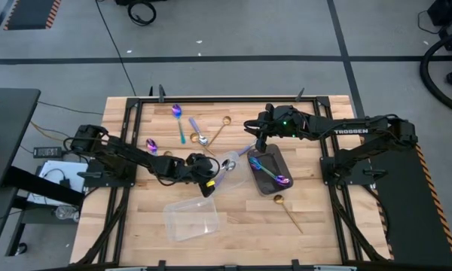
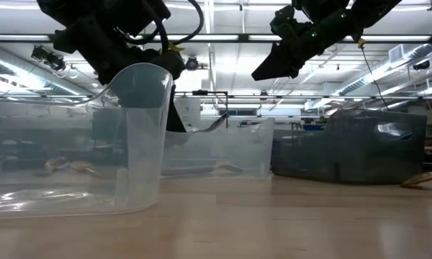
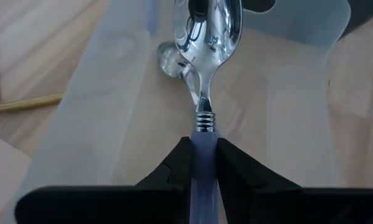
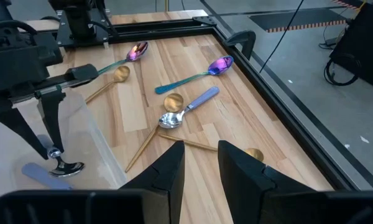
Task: Sort silverware by color (type)
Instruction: Put the blue spoon into the top transparent bin, then put the gold spoon into the bottom transparent bin
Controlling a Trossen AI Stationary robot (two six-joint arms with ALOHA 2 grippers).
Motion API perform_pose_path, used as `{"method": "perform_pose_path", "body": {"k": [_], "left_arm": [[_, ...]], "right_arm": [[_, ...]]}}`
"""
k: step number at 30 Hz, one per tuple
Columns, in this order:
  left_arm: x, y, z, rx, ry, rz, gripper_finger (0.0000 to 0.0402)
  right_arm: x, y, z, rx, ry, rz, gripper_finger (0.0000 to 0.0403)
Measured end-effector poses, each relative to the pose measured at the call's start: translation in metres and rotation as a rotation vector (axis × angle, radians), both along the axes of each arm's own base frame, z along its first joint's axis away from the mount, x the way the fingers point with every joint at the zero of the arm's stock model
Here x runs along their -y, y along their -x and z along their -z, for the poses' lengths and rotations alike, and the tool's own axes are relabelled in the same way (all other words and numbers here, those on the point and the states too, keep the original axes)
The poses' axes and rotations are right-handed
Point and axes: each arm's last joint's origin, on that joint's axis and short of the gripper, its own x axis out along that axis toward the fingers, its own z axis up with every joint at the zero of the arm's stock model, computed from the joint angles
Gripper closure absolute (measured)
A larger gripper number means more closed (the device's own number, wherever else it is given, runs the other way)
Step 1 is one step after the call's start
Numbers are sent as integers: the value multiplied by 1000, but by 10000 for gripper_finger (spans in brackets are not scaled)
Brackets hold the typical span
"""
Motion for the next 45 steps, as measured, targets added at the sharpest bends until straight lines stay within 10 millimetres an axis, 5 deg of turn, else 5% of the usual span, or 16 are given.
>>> {"method": "perform_pose_path", "body": {"k": [6, 15, 33, 45], "left_arm": [[0, 0, 1, -9, 18, 18, 295], [1, 1, -1, -6, 32, 31, 282], [-9, 26, -51, 61, -109, -8, 249], [-42, 53, -36, -13, -159, -155, 248]], "right_arm": [[0, 0, 0, 0, 0, 0, 296], [0, 0, 0, 0, -1, 0, 296], [0, 0, 1, -8, -6, -8, 296], [-1, 0, 0, 1, -18, -3, 296]]}}
